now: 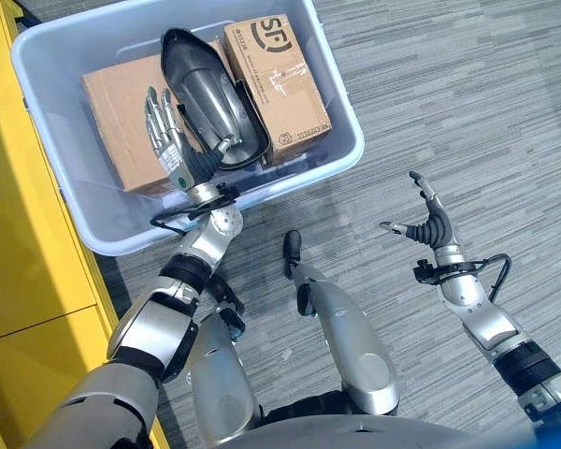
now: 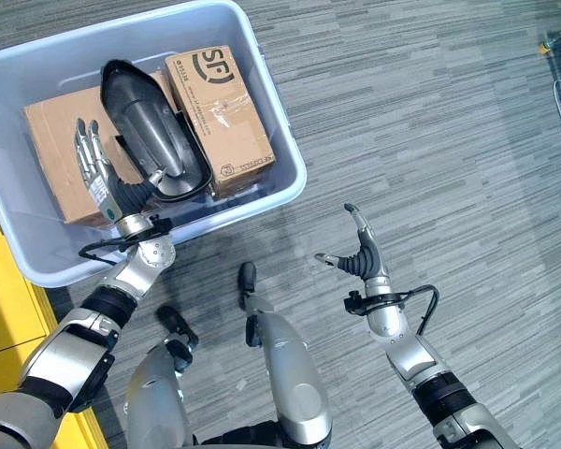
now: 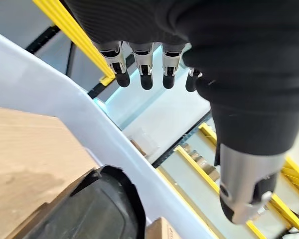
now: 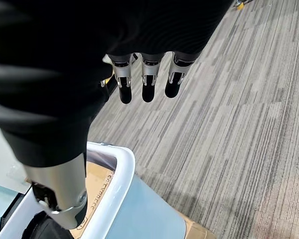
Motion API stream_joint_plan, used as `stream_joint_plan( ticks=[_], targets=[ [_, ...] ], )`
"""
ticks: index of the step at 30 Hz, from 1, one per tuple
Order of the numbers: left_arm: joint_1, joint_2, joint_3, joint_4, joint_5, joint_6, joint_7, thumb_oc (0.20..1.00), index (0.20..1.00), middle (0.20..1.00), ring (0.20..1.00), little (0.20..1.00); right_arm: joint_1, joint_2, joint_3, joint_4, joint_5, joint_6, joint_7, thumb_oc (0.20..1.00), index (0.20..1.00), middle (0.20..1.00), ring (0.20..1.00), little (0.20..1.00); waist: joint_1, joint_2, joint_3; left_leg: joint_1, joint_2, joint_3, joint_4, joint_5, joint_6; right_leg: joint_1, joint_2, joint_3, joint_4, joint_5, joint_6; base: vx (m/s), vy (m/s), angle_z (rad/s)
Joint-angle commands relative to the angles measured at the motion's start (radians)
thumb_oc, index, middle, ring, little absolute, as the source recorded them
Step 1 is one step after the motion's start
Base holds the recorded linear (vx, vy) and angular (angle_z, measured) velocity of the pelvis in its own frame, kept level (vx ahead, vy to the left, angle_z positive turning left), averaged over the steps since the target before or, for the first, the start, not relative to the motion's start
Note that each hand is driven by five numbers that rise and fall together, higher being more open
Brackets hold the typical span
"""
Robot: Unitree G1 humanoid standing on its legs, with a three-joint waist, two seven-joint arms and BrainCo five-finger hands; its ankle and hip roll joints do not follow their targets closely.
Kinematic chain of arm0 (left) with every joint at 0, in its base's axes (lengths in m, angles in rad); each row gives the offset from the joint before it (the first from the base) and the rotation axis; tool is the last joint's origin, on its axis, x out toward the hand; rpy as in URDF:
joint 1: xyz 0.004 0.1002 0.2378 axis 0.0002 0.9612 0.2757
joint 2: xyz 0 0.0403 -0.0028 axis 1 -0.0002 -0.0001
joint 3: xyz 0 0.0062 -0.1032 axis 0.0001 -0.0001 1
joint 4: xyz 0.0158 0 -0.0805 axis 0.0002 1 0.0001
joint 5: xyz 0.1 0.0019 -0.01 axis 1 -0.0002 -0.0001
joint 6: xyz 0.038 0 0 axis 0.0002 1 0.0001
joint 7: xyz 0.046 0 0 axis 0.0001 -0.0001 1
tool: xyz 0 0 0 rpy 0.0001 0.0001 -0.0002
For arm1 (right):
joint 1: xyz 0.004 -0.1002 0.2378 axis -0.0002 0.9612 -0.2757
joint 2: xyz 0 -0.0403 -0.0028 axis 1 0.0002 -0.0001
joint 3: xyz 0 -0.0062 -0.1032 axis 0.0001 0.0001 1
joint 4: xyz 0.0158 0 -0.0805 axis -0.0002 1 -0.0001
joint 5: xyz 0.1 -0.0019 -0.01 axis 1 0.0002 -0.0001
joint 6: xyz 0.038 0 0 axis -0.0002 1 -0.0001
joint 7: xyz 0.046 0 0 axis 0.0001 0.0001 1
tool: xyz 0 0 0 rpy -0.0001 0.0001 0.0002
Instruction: Move parts from the plastic box to the shelf.
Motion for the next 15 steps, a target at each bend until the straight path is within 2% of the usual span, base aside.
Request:
stream_joint_plan(
  ticks=[1,5,6,7,8,9,11,15],
  targets=[
    [-0.001,0.040,0.041,-0.068,-0.099,0.019,0.025,1.000,1.000,1.000,1.000,1.000,0.005,0.011,-0.048,-0.067,0.005,-0.022,-0.044,1.000,1.000,1.000,1.000,1.000,0.033,-0.048,-0.014,-0.013,0.106,-0.028,0.045,0.057,-0.106,0.021,-0.062,0.000,0.108,-0.155,0.143,0.01,-0.068,0.06],
    [0.015,0.011,0.047,-0.057,-0.173,0.041,-0.031,1.000,1.000,1.000,1.000,1.000,-0.001,0.017,-0.047,-0.081,-0.001,-0.005,-0.040,1.000,1.000,1.000,1.000,1.000,0.032,-0.057,-0.014,-0.017,0.117,-0.030,0.048,0.065,-0.111,0.022,-0.058,-0.006,0.107,-0.155,0.141,0.01,-0.048,0.02],
    [0.011,0.000,0.051,-0.052,-0.229,0.049,-0.065,1.000,1.000,1.000,1.000,1.000,-0.004,0.018,-0.047,-0.086,0.001,0.005,-0.038,1.000,1.000,1.000,1.000,1.000,0.029,-0.059,-0.014,-0.016,0.119,-0.030,0.050,0.067,-0.111,0.022,-0.056,-0.005,0.108,-0.155,0.141,0.02,-0.031,0.01],
    [0.004,-0.032,0.061,-0.041,-0.345,0.051,-0.095,1.000,1.000,1.000,1.000,1.000,-0.017,0.019,-0.048,-0.095,0.005,0.026,-0.031,1.000,1.000,1.000,1.000,1.000,0.023,-0.064,-0.014,-0.018,0.126,-0.028,0.053,0.069,-0.113,0.021,-0.052,-0.004,0.107,-0.155,0.140,0.00,0.000,0.00],
    [0.002,-0.035,0.063,-0.039,-0.351,0.053,-0.094,1.000,1.000,1.000,1.000,1.000,-0.019,0.020,-0.048,-0.096,0.004,0.030,-0.031,1.000,1.000,1.000,1.000,1.000,0.022,-0.064,-0.014,-0.019,0.128,-0.027,0.054,0.070,-0.113,0.021,-0.051,-0.004,0.107,-0.155,0.140,0.00,0.000,0.00],
    [-0.015,-0.053,0.069,-0.023,-0.397,0.081,-0.089,1.000,1.000,1.000,1.000,1.000,-0.033,0.024,-0.049,-0.099,0.002,0.046,-0.023,1.000,1.000,1.000,1.000,1.000,0.015,-0.069,-0.014,-0.020,0.134,-0.023,0.056,0.072,-0.115,0.018,-0.049,-0.005,0.107,-0.155,0.140,0.00,0.000,0.00],
    [-0.049,-0.071,0.092,0.018,-0.530,0.077,-0.091,1.000,1.000,1.000,1.000,1.000,-0.049,0.025,-0.044,-0.105,0.008,0.070,-0.020,1.000,1.000,1.000,1.000,1.000,0.006,-0.083,-0.014,-0.027,0.146,-0.021,0.065,0.071,-0.120,0.014,-0.048,-0.009,0.109,-0.155,0.140,0.01,-0.041,-0.04],
    [-0.090,-0.082,0.107,0.060,-0.590,0.096,-0.101,1.000,1.000,1.000,1.000,1.000,-0.062,0.029,-0.041,-0.107,0.008,0.086,-0.014,1.000,1.000,1.000,1.000,1.000,-0.006,-0.097,-0.014,-0.035,0.157,-0.016,0.071,0.070,-0.125,0.005,-0.048,-0.014,0.106,-0.149,0.140,0.01,-0.036,-0.03]
  ],
)
